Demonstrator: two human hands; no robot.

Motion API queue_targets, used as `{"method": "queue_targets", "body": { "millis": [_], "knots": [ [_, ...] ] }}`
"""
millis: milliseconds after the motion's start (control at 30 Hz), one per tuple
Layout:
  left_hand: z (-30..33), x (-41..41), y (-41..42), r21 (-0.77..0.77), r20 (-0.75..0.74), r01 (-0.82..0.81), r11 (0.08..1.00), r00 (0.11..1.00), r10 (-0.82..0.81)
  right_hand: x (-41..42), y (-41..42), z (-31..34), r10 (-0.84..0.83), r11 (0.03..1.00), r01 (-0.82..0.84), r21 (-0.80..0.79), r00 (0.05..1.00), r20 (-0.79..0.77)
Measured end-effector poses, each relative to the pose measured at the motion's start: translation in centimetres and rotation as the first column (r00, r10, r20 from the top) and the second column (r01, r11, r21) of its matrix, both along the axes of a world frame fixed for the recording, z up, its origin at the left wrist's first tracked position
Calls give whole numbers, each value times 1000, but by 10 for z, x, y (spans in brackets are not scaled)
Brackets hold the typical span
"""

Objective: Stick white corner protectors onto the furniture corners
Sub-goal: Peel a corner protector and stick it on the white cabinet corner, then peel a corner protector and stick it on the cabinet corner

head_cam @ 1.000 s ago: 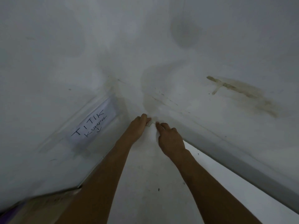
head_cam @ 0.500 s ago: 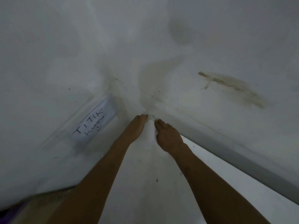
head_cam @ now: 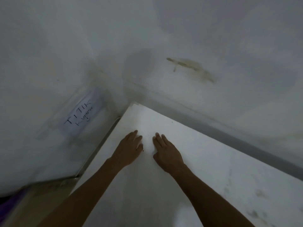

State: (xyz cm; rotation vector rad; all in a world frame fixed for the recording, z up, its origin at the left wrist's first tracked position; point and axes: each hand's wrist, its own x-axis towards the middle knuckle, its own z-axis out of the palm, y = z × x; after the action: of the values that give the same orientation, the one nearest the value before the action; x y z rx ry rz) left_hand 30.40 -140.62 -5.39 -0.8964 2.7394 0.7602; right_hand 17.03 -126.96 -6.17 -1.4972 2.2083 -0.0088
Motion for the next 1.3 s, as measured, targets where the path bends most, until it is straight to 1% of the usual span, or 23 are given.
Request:
{"method": "queue_targets", "body": {
  "millis": [167,300,400,500,633,733,833,933,1033,1133,1300],
  "knots": [
    [23,13,57,132,74,104,986,991,-114,23,69,17,-92,994,84,67,989,117],
    [47,15,104,166,43,176,970,982,-185,36,124,44,-191,981,174,87,947,258],
    [72,10,142,144,-27,225,964,974,-224,46,171,69,-286,955,298,8,907,310],
    [104,4,185,118,-119,294,948,952,-281,52,217,104,-396,887,449,-105,858,327],
    [155,-8,254,80,-254,414,907,888,-383,56,290,166,-501,742,604,-291,788,358],
    [195,-14,315,38,-346,494,868,822,-453,68,357,212,-578,614,685,-392,728,368],
    [235,-14,387,-12,-434,572,820,736,-519,90,433,255,-647,490,735,-468,667,371],
    [269,-5,466,-59,-490,668,742,628,-605,119,515,286,-718,348,770,-535,586,377],
    [292,8,543,-90,-548,758,646,504,-668,154,597,304,-776,196,785,-588,491,396],
    [301,22,620,-110,-578,823,557,403,-710,192,675,308,-834,88,792,-605,391,390],
    [298,39,732,-105,-559,911,399,278,-782,251,783,305,-885,-135,775,-618,186,426]
  ]
}}
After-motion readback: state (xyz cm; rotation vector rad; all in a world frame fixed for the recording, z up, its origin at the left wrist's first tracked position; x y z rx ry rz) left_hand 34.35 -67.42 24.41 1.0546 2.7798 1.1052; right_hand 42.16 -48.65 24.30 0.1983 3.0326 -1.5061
